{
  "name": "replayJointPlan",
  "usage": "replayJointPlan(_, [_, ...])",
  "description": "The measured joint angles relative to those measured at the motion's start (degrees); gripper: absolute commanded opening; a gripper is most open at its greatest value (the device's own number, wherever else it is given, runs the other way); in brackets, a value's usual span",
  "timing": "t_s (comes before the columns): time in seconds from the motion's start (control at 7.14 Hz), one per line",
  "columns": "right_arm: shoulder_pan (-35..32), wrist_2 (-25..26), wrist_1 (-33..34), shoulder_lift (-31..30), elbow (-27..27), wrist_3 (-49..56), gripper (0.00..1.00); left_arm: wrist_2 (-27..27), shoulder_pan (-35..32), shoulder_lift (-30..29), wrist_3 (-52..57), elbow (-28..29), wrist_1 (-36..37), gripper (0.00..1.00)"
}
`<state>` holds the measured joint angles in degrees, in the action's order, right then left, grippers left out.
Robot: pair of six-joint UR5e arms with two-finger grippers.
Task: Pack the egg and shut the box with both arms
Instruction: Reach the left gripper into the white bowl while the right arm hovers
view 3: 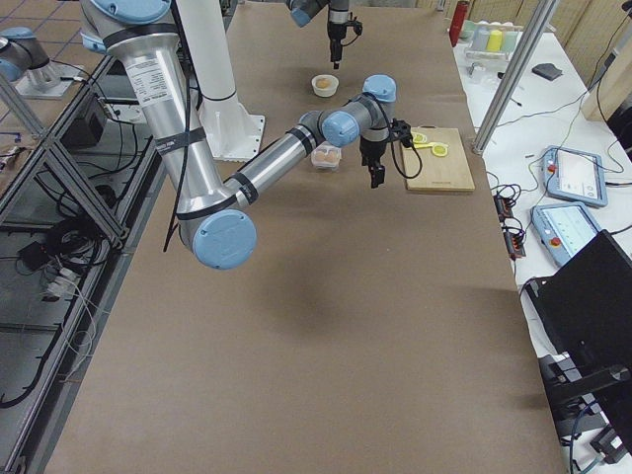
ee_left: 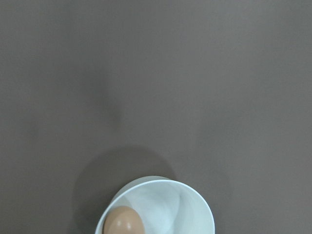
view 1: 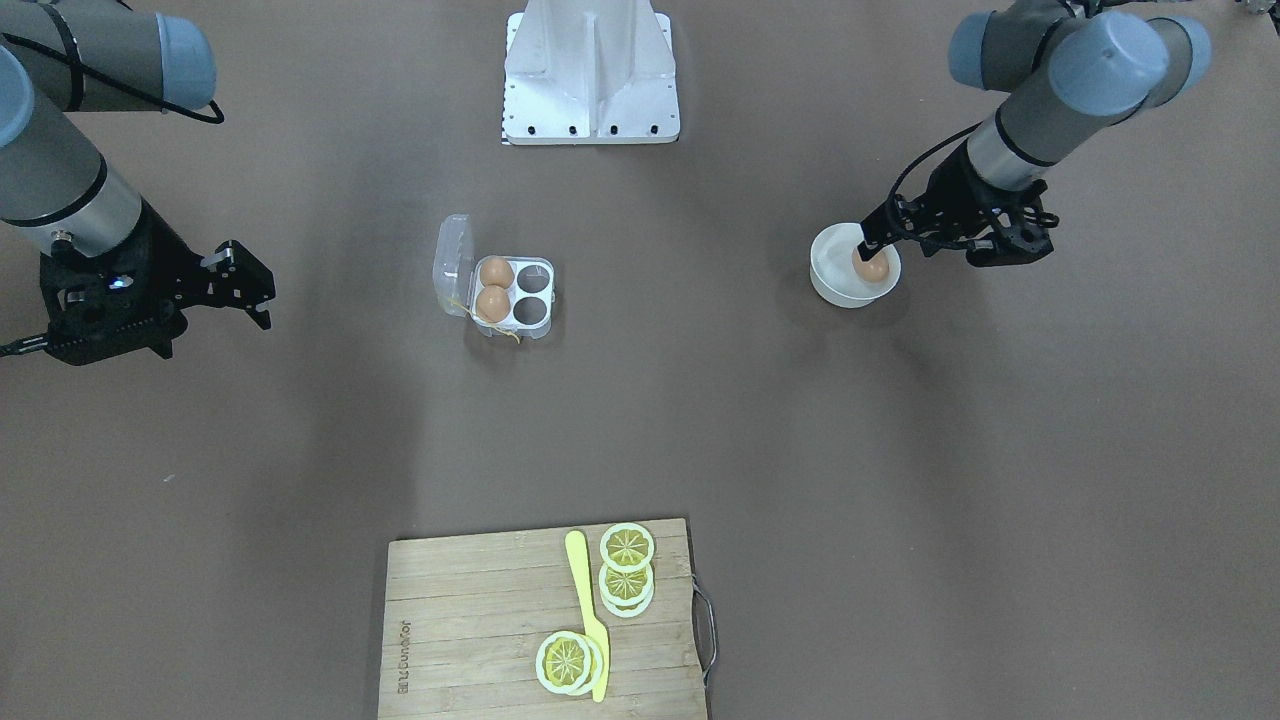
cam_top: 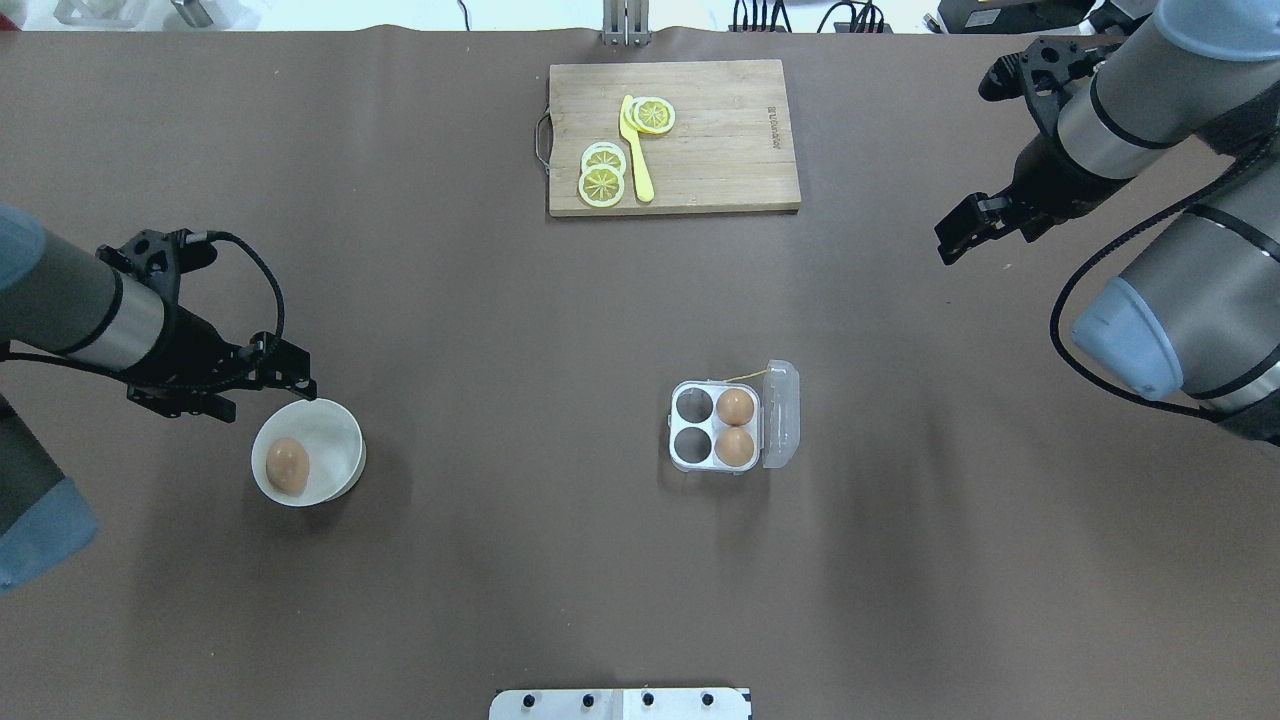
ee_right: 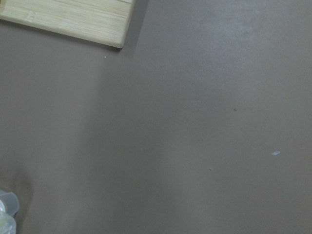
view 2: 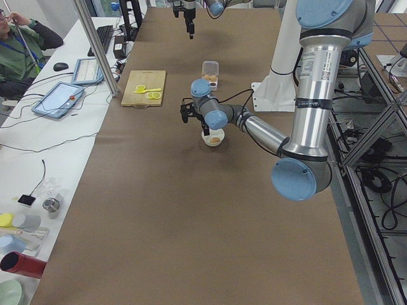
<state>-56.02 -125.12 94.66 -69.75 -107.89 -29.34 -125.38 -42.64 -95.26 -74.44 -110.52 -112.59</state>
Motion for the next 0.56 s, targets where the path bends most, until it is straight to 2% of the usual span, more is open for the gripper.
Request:
replayJointPlan(0.28, [0.0,0.5,0.0,-0.1,0.0,0.0,1.00,5.2,4.9,0.2,-3.6,0.1,0.0,0.92])
replayJointPlan(0.56, [0.0,0.7,0.0,-0.1,0.0,0.0,1.00,6.9,7.1,0.3,-4.5,0.4,0.0,0.82])
